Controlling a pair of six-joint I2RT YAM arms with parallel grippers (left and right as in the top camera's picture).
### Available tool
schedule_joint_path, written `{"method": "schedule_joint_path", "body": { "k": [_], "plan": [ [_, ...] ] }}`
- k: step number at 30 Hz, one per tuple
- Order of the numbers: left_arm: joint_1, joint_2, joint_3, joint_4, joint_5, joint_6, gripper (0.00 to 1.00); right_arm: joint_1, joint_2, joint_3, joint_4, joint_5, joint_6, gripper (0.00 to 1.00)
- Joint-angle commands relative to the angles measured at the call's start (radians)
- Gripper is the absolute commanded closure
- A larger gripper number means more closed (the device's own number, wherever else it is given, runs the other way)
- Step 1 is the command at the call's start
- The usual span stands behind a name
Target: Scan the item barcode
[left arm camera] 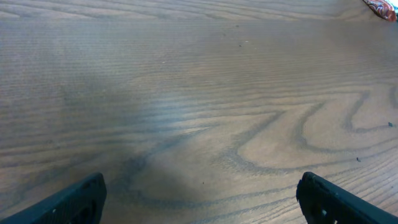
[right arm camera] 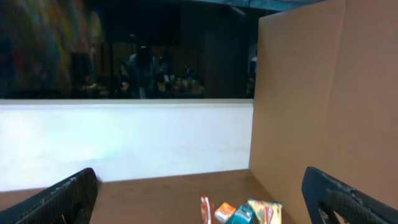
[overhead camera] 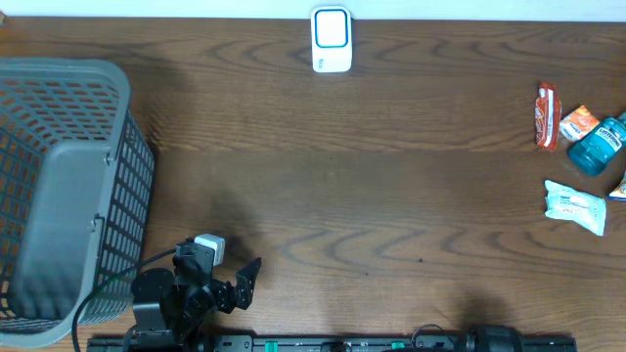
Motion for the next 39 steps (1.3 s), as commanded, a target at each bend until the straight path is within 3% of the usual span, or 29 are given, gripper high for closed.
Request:
{"method": "schedule_joint_path", "body": {
  "k": [1,7,12,31,39],
  "plan": [
    [0.004,-0.002,0.004,-0.004,0.002,-0.002,0.02,0.000,-0.092,-0.087,-0.018,-0.025,0.014,0.01],
    [0.004,-0.002,0.004,-0.004,0.002,-0.002,0.02,0.010,-0.291,-0.352,0.048,-0.030,0.016,0.01],
    [0.004,-0.002,0.004,-0.004,0.002,-0.002,0.02,0.032,-0.510,-0.700,0.256,-0.030,0.033,0.01],
    [0.004,-0.002,0.004,-0.004,0.002,-0.002,0.02,0.121,-0.512,-1.365,0.872,-0.042,0.052,0.01],
    [0.004,-0.002,0.004,-0.004,0.003,-0.002,0.02,0.119,-0.512,-1.691,1.247,-0.042,0.060,0.01]
  ]
}}
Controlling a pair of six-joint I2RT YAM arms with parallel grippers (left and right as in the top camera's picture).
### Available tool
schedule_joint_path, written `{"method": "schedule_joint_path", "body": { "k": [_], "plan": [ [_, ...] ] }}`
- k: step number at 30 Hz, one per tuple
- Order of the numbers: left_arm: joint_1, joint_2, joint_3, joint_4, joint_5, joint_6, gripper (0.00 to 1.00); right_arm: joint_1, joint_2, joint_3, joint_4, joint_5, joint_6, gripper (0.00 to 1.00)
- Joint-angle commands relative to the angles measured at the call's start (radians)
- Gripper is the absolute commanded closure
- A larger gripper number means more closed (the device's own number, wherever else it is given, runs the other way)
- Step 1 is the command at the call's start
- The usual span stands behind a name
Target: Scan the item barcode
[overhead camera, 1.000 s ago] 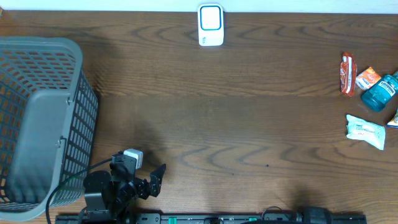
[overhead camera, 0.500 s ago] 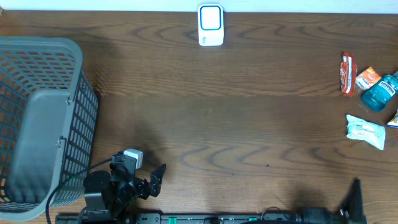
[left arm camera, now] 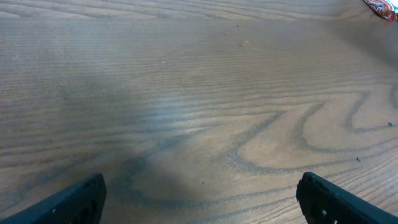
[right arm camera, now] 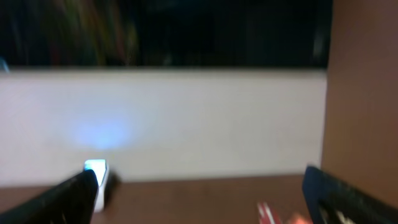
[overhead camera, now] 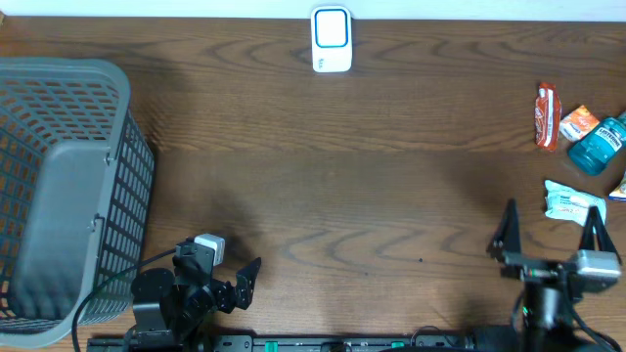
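The white barcode scanner stands at the far middle edge of the table and shows blurred in the right wrist view. The items lie at the right: a red packet, an orange packet, a teal bottle and a white packet. My right gripper stands open just in front of the white packet, holding nothing. My left gripper rests open at the front left, with only bare table between its fingers.
A large grey mesh basket fills the left side. A brown cardboard wall rises at the right in the right wrist view. The red packet peeks in at the top right corner of the left wrist view.
My right arm, out of the overhead view before, now stands at the front right by the white packet. Its camera has turned left and now catches the scanner. The left arm has not moved.
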Motion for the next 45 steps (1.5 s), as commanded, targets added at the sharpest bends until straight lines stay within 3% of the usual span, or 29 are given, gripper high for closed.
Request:
{"method": "schedule_joint_path", "body": {
  "k": [1,10,16,21,30,38,45],
  "plan": [
    [0.004,-0.002,0.004,-0.004,0.002,-0.002,0.02,-0.008,-0.003,-0.159,0.158,-0.009,0.037,0.01],
    [0.004,-0.002,0.004,-0.004,0.003,-0.002,0.02,-0.137,-0.003,-0.394,0.327,-0.009,0.265,0.01],
    [0.004,-0.002,0.004,-0.004,0.002,-0.002,0.02,-0.149,-0.004,-0.465,0.314,0.018,0.256,0.01],
    [0.004,-0.002,0.004,-0.004,0.002,-0.002,0.02,-0.148,-0.004,-0.463,0.167,0.047,0.249,0.01],
    [0.004,-0.002,0.004,-0.004,0.002,-0.002,0.02,-0.148,-0.004,-0.463,0.166,0.033,0.249,0.01],
    [0.004,-0.002,0.004,-0.004,0.002,-0.001,0.02,-0.148,-0.004,-0.463,0.165,0.031,0.095,0.01],
    [0.004,-0.002,0.004,-0.004,0.002,-0.002,0.02,-0.154,-0.003,-0.463,0.166,0.029,0.092,0.01]
  ]
}}
